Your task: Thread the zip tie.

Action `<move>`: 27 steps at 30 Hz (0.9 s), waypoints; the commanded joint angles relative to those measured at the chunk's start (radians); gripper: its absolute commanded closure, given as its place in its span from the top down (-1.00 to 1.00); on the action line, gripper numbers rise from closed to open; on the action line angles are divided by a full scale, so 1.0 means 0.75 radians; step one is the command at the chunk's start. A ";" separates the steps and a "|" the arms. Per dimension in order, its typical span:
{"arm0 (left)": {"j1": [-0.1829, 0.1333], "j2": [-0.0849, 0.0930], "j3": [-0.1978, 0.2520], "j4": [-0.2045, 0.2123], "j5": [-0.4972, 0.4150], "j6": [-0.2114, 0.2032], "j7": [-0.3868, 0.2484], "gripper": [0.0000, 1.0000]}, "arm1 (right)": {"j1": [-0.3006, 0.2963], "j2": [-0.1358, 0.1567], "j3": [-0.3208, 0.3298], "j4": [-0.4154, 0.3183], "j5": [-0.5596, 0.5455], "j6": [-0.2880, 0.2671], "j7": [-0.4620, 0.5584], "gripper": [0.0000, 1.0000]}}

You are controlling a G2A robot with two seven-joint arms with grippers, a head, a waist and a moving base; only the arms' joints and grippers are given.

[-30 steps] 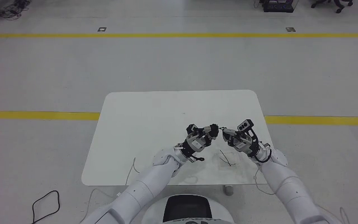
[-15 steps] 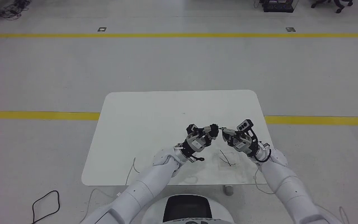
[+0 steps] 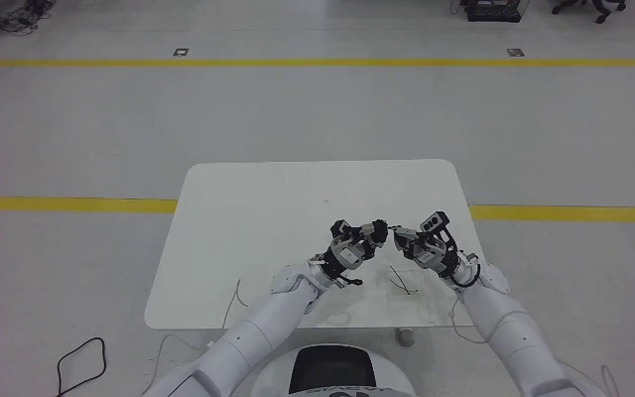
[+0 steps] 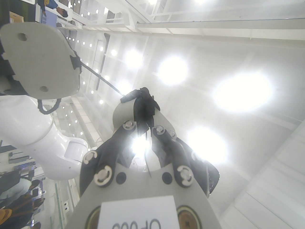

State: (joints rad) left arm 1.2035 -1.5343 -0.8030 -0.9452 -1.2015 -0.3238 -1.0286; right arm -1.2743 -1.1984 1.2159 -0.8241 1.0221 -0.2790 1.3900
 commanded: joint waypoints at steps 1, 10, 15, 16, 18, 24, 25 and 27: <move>0.000 0.000 0.000 0.000 0.000 0.000 0.000 -1.00 | 0.002 -0.001 0.000 0.003 -0.003 0.000 0.000 -1.00; 0.000 0.000 0.000 0.000 0.000 0.000 0.000 -1.00 | 0.011 -0.004 0.004 0.016 -0.025 -0.012 0.000 -1.00; 0.000 0.000 0.000 0.000 0.000 0.000 0.000 -1.00 | 0.015 -0.006 0.008 0.020 -0.043 -0.020 -0.007 -1.00; 0.000 0.000 0.000 0.000 0.000 0.000 0.000 -1.00 | 0.015 -0.006 0.009 0.020 -0.044 -0.020 -0.007 -1.00; 0.000 0.000 0.000 0.000 0.000 0.000 0.000 -1.00 | 0.016 -0.007 0.011 0.019 -0.050 -0.021 -0.010 -1.00; 0.000 0.000 0.000 0.000 0.000 0.000 0.000 -1.00 | 0.017 -0.008 0.016 0.018 -0.071 -0.027 -0.025 -1.00; 0.000 0.000 0.000 0.000 0.000 0.000 0.000 -1.00 | 0.016 -0.008 0.016 0.018 -0.073 -0.028 -0.028 -1.00; 0.000 0.000 0.000 0.000 0.000 0.000 0.000 -1.00 | 0.016 -0.009 0.017 0.020 -0.078 -0.029 -0.034 -1.00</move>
State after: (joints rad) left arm 1.2035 -1.5343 -0.8030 -0.9452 -1.2015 -0.3238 -1.0286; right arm -1.2622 -1.2051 1.2285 -0.8096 0.9644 -0.3006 1.3658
